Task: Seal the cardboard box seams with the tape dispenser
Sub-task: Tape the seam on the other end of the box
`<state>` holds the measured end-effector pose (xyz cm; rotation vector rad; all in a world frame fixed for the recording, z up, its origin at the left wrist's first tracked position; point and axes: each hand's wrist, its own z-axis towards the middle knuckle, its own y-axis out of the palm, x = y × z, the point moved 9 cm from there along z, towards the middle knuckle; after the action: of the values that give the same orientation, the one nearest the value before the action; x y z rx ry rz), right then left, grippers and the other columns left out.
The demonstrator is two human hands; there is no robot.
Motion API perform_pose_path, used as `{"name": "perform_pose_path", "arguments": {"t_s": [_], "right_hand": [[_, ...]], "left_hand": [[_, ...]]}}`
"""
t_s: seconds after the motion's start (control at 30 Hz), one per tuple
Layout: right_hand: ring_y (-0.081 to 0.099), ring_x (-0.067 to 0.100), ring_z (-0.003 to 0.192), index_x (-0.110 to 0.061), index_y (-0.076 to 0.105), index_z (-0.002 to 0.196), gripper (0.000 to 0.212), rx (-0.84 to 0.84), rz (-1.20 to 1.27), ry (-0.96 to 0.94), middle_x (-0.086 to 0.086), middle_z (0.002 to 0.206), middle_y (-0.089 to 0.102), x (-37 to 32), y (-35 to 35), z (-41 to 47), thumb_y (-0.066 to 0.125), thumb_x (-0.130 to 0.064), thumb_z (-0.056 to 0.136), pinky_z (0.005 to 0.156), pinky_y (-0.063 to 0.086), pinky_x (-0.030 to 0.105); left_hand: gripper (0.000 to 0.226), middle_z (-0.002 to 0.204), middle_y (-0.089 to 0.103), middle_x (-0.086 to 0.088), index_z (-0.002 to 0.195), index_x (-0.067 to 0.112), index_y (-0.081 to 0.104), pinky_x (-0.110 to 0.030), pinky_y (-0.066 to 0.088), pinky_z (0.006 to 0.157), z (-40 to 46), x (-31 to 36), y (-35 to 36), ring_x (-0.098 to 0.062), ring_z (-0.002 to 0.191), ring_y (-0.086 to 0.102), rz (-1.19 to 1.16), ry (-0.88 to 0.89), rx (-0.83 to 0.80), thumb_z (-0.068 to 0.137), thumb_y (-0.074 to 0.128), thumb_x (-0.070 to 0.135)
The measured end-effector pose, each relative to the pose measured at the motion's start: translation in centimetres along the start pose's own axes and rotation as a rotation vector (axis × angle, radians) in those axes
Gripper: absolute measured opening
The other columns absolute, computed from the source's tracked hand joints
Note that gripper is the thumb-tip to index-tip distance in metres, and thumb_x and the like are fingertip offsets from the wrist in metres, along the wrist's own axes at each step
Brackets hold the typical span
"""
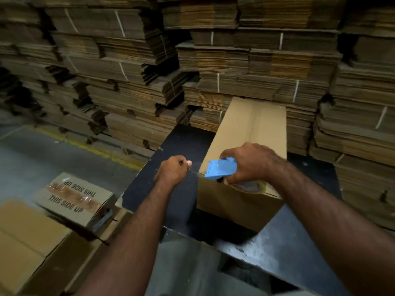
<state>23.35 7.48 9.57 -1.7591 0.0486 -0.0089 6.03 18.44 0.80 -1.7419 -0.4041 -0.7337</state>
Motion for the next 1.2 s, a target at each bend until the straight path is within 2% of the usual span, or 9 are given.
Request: {"name": "perform_pose_path", "arguments": {"t_s": [0.17, 0.3, 0.47, 0.73, 0.83, 0.93, 1.0, 1.1, 1.2], "right_hand": [[0.055, 0.015, 0.096, -0.036, 0.051, 0.131, 0.073, -0.060, -0.021, 0.018, -0.006, 0.111, 0.063, -0.3, 0.0, 1.7, 0.072, -0.067, 0.068, 0.072, 0.048, 0.033], [0.056, 0.017, 0.096, -0.035, 0.052, 0.129, 0.071, -0.122, -0.053, 0.056, -0.005, 0.108, 0.062, -0.6, 0.5, 2.8, 0.071, -0.066, 0.068, 0.073, 0.050, 0.034], [0.056, 0.017, 0.095, -0.032, 0.054, 0.129, 0.066, -0.142, -0.117, 0.087, -0.003, 0.108, 0.063, -1.6, 0.2, 4.3, 0.071, -0.062, 0.072, 0.073, 0.049, 0.035], [0.055, 0.016, 0.096, -0.033, 0.054, 0.130, 0.066, -0.213, -0.092, 0.152, -0.004, 0.107, 0.062, -1.4, -0.1, 6.0, 0.071, -0.060, 0.072, 0.079, 0.049, 0.038], [0.054, 0.016, 0.094, -0.034, 0.054, 0.129, 0.065, -0.217, -0.104, 0.162, -0.004, 0.106, 0.062, -1.7, -0.1, 6.2, 0.071, -0.060, 0.072, 0.077, 0.048, 0.037], [0.055, 0.017, 0.094, -0.036, 0.054, 0.127, 0.063, -0.206, -0.137, 0.159, -0.005, 0.106, 0.063, -2.1, 0.1, 6.3, 0.069, -0.062, 0.072, 0.074, 0.046, 0.035], [0.056, 0.017, 0.094, -0.037, 0.054, 0.126, 0.061, -0.205, -0.147, 0.163, -0.006, 0.106, 0.063, -2.2, 0.1, 6.2, 0.068, -0.062, 0.072, 0.073, 0.047, 0.036], [0.057, 0.015, 0.090, -0.036, 0.055, 0.123, 0.057, -0.192, -0.140, 0.189, -0.006, 0.102, 0.064, -2.2, 0.0, 5.9, 0.068, -0.060, 0.073, 0.072, 0.048, 0.035], [0.058, 0.015, 0.089, -0.035, 0.055, 0.123, 0.057, -0.178, -0.125, 0.210, -0.006, 0.101, 0.064, -2.5, 0.1, 5.9, 0.069, -0.059, 0.073, 0.076, 0.052, 0.036]], "left_hand": [[0.031, 0.084, 0.063, 0.000, 0.076, 0.026, 0.056, -0.035, 0.052, 0.071, 0.5, -0.6, 1.1, -0.020, 0.079, 0.060, 0.015, -0.048, -0.002, 0.098, 0.051, 0.047], [0.029, 0.085, 0.065, -0.002, 0.078, 0.025, 0.059, -0.041, 0.060, 0.075, 1.2, -1.9, 3.2, -0.021, 0.078, 0.065, -0.093, -0.068, -0.052, 0.096, 0.053, 0.047], [0.024, 0.091, 0.065, -0.006, 0.081, 0.023, 0.062, -0.025, 0.047, 0.049, 3.0, -2.8, 3.9, -0.017, 0.073, 0.060, -0.213, -0.106, -0.078, 0.099, 0.054, 0.036], [0.021, 0.095, 0.065, -0.010, 0.094, 0.018, 0.066, -0.027, 0.048, 0.050, 4.5, -1.9, 5.1, -0.018, 0.070, 0.059, -0.172, -0.071, -0.246, 0.099, 0.053, 0.034], [0.028, 0.111, 0.066, -0.006, 0.118, 0.030, 0.060, -0.035, 0.054, 0.075, 4.4, -1.4, 4.9, -0.021, 0.091, 0.062, 0.106, 0.034, -0.200, 0.100, 0.045, 0.046], [0.061, 0.129, 0.059, -0.008, 0.153, 0.040, 0.023, -0.042, 0.048, 0.089, 4.1, -2.6, 3.7, -0.029, 0.114, 0.057, 0.304, 0.099, -0.136, 0.097, 0.049, 0.037], [0.072, 0.139, 0.054, -0.006, 0.156, 0.034, 0.020, -0.039, 0.047, 0.098, 3.5, -2.1, 2.8, -0.026, 0.122, 0.054, 0.126, 0.249, -0.079, 0.094, 0.052, 0.019], [0.081, 0.154, 0.042, -0.003, 0.157, 0.021, 0.024, -0.024, 0.035, 0.108, 0.4, 0.8, 3.4, -0.020, 0.136, 0.045, -0.139, 0.537, -0.156, 0.087, 0.063, 0.007], [0.077, 0.138, 0.058, -0.010, 0.157, 0.021, 0.025, -0.028, 0.044, 0.100, -0.1, 0.5, 5.2, -0.028, 0.122, 0.058, -0.157, 0.426, -0.126, 0.090, 0.061, 0.008]]}}
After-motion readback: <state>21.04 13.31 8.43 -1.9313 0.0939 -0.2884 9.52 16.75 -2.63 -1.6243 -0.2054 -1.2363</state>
